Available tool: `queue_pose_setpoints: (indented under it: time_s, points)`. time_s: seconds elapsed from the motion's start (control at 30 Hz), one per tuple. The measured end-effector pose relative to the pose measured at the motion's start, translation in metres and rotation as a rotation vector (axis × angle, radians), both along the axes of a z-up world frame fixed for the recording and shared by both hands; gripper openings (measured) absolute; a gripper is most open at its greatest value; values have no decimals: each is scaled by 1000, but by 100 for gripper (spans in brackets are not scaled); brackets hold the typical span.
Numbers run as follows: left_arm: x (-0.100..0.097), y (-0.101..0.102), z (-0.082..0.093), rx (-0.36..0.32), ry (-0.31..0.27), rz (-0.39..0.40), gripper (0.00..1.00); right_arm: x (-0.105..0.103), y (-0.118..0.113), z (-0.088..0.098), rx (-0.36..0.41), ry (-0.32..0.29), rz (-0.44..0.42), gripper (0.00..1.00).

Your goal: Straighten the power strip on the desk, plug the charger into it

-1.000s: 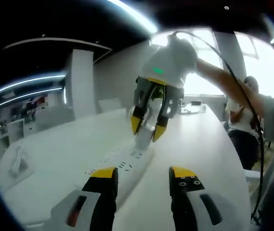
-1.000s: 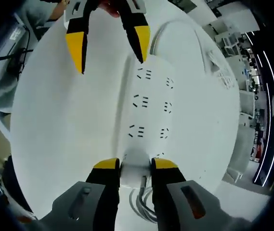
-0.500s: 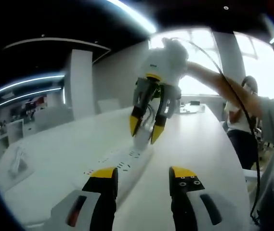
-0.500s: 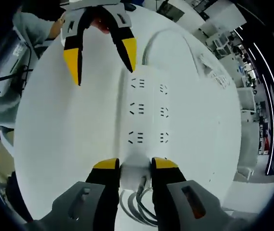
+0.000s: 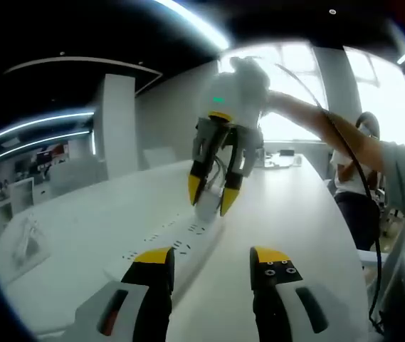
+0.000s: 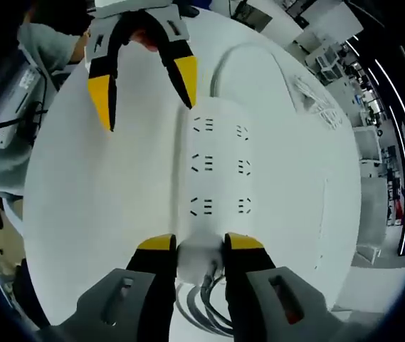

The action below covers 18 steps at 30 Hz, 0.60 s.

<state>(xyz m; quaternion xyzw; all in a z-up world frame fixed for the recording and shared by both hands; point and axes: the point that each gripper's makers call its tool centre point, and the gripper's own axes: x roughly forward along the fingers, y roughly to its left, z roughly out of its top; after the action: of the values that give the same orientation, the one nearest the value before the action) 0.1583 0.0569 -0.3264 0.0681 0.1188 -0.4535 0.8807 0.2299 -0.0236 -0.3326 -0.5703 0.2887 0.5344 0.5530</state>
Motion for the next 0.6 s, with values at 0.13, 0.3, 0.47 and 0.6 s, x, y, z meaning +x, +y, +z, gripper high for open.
queue_pose_setpoints:
  time_s: [0.13, 0.3, 0.47, 0.6]
  points:
    - [0, 0, 1, -5, 1, -1, 44, -3, 1, -5, -99, -24, 35, 24]
    - [-1, 0, 0, 1, -2, -6, 44, -6, 0, -9, -128, -45, 54, 24]
    - [0, 0, 0, -3, -1, -2, 44, -4, 1, -9, -125, -58, 58, 24]
    - [0, -1, -1, 3, 0, -5, 44, 1, 1, -8, -143, -54, 53, 25]
